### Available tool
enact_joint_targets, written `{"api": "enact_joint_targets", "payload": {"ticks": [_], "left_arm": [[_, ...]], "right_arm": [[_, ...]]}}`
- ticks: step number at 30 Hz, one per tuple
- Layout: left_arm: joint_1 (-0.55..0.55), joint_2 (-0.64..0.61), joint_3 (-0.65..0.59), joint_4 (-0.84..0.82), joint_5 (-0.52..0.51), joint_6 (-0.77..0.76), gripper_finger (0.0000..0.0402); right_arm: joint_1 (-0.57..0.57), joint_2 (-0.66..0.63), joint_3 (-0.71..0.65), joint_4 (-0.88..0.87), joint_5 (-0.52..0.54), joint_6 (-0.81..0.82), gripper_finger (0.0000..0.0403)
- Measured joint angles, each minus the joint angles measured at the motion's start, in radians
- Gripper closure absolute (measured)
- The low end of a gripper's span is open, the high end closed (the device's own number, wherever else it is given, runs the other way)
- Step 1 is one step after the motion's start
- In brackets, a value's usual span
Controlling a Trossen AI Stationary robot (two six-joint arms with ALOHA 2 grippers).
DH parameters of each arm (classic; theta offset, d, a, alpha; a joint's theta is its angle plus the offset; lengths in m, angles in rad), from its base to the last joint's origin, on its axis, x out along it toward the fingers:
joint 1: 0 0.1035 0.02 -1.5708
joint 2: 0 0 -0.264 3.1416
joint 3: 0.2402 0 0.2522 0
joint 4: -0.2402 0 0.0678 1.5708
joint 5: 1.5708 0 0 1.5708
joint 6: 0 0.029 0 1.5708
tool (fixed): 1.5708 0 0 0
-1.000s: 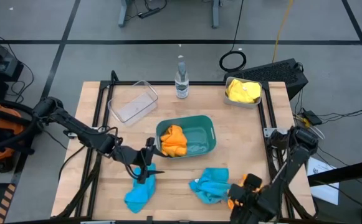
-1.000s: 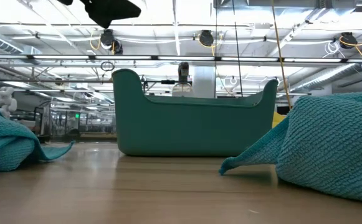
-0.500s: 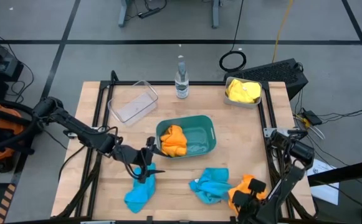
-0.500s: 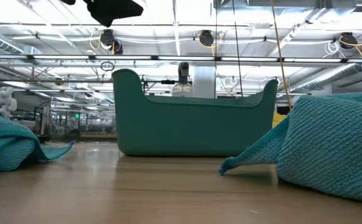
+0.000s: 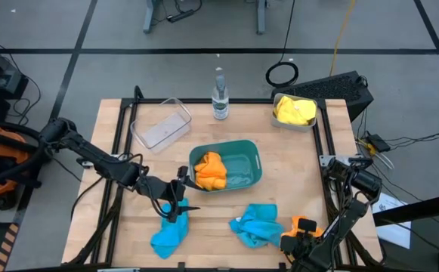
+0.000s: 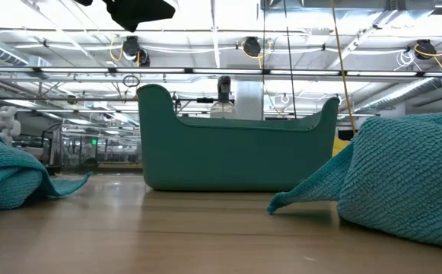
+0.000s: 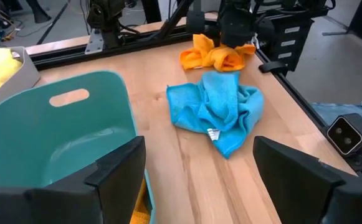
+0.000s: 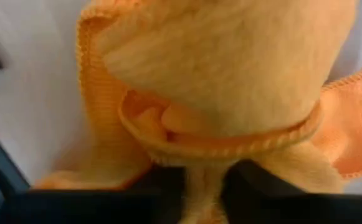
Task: Sort microfiber towel by color & place in baskets
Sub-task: Put the orange towel into the green bin
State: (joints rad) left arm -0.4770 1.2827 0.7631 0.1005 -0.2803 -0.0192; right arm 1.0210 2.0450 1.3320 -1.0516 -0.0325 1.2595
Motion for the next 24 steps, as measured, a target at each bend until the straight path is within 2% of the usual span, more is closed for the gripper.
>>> {"api": "enact_joint_targets", "payload": {"ticks": [1, 3, 7, 13, 15, 18, 22, 24], "left_arm": [[0.0, 0.0, 0.0, 0.001, -0.001, 0.0, 0.01], [0.0, 0.0, 0.0, 0.008, -0.001, 0.001, 0.01], [0.0, 0.0, 0.0, 0.044, -0.002, 0.001, 0.01], [0.0, 0.0, 0.0, 0.118, -0.003, 0.003, 0.01], [0.0, 0.0, 0.0, 0.136, -0.003, 0.006, 0.01], [0.0, 0.001, 0.0, 0.142, -0.003, 0.008, 0.01], [-0.001, 0.027, 0.0, 0.17, 0.0, 0.029, 0.01], [-0.001, 0.049, 0.0, 0.207, 0.029, 0.038, 0.01]], "right_arm": [[0.0, 0.001, 0.002, -0.004, 0.0, -0.004, 0.0358], [0.0, 0.002, 0.012, -0.015, 0.003, -0.015, 0.0385], [-0.004, 0.011, 0.073, -0.076, 0.026, -0.005, 0.0378], [-0.019, 0.01, 0.281, -0.279, 0.204, -0.005, 0.0396], [-0.021, 0.011, 0.358, -0.354, 0.299, -0.008, 0.0395], [-0.019, 0.008, 0.472, -0.443, 0.504, -0.036, 0.0396], [-0.021, 0.008, 0.56, -0.438, 0.868, -0.2, 0.0397], [-0.032, 0.006, 0.585, -0.396, 0.999, -0.325, 0.0398]]}}
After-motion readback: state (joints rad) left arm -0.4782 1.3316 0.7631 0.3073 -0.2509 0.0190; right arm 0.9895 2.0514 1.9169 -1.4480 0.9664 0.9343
